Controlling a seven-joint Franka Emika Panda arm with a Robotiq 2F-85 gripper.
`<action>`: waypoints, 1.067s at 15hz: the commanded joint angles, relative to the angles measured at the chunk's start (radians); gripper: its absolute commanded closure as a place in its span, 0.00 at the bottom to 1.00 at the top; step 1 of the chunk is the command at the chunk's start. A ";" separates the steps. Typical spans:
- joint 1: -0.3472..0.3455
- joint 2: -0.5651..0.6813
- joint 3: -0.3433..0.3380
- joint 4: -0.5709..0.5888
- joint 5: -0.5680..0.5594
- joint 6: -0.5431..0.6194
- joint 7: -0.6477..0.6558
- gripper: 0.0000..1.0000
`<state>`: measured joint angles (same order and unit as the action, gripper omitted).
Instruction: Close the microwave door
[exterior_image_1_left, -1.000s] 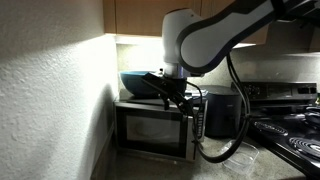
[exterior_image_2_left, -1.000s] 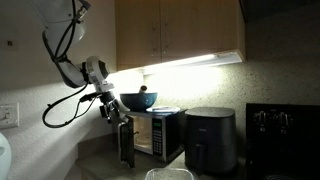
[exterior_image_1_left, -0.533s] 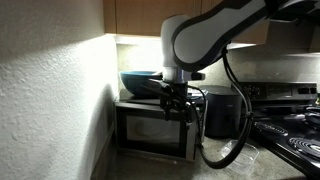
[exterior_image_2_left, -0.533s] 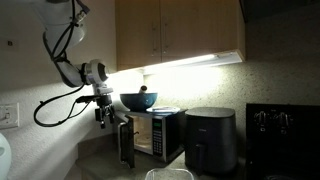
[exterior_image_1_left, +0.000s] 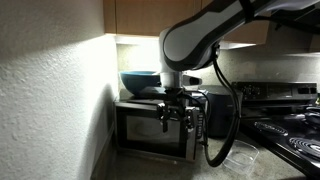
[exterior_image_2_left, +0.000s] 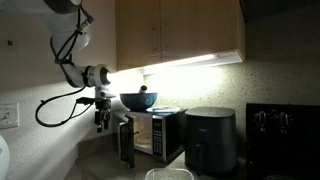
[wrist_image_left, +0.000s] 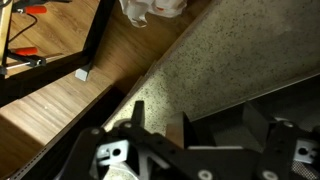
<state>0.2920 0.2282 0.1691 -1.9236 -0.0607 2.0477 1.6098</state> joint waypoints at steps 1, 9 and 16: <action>-0.001 0.007 0.000 0.006 0.006 -0.004 -0.013 0.00; 0.001 0.043 -0.007 0.069 0.001 -0.149 -0.226 0.00; -0.006 0.066 -0.022 0.069 0.008 -0.065 -0.218 0.00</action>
<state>0.2913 0.2840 0.1570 -1.8474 -0.0608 1.9346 1.3855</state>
